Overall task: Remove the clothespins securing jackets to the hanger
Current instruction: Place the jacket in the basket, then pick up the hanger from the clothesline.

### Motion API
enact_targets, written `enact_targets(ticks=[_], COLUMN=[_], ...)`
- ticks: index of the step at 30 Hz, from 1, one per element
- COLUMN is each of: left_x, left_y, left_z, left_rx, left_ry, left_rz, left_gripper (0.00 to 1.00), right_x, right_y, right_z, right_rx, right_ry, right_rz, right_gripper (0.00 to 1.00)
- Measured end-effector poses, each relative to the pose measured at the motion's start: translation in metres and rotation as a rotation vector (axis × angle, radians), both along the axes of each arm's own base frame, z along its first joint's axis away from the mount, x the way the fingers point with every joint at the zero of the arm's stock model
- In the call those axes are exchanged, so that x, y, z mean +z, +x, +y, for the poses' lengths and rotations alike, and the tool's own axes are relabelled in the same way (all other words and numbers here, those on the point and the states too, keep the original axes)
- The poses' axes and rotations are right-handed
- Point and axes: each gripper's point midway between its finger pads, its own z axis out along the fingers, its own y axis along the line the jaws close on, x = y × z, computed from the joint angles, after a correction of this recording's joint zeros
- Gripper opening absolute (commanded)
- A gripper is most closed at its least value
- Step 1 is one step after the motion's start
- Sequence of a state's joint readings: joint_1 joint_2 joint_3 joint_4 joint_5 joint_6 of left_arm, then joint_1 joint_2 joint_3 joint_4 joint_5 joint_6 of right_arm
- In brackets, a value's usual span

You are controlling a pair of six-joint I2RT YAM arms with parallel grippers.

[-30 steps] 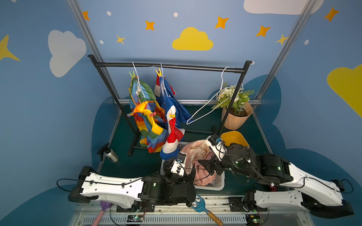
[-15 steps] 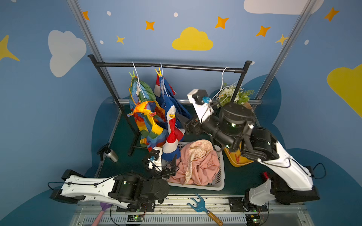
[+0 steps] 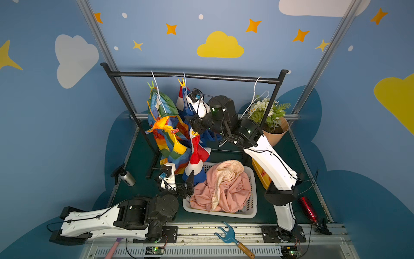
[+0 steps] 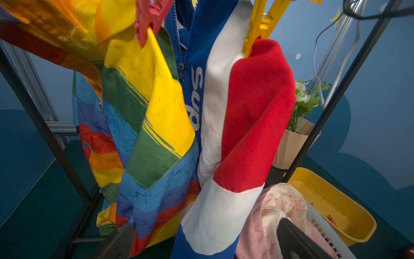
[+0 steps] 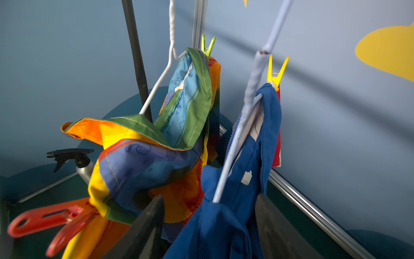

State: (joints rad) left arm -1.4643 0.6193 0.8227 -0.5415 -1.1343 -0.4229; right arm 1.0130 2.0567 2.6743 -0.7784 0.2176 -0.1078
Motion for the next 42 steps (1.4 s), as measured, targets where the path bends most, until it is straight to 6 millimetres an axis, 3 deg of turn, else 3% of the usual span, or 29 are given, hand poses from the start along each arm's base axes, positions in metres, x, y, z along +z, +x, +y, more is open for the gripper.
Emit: enact_targets(ticks=[8,16,25,42], left_x=[-0.011,-0.015,-0.021,-0.025], left_y=[0.005,0.008,0.011,0.015], left_z=[-0.013,-0.012,-0.016,-0.014], left_rx=[-0.033,-0.043,-0.036,-0.012], left_ry=[0.023,0.016,0.039,0.042], left_rz=[0.039,0.060,0.073,0.086], left_gripper=[1.00,1.00,1.00,1.00], right_x=[0.026,0.016,0.016,0.021], right_y=[0.009,0.026,0.030,0.022], right_z=[-0.002,0.008,0.007,0.007], right_rx=[0.005,0.042,0.060,0.132], right_ry=[0.101,0.136,0.164,0.190], right_rz=[-0.032,0.003,0.036,0.068], right_gripper=[0.52,0.35,0.01,0.00])
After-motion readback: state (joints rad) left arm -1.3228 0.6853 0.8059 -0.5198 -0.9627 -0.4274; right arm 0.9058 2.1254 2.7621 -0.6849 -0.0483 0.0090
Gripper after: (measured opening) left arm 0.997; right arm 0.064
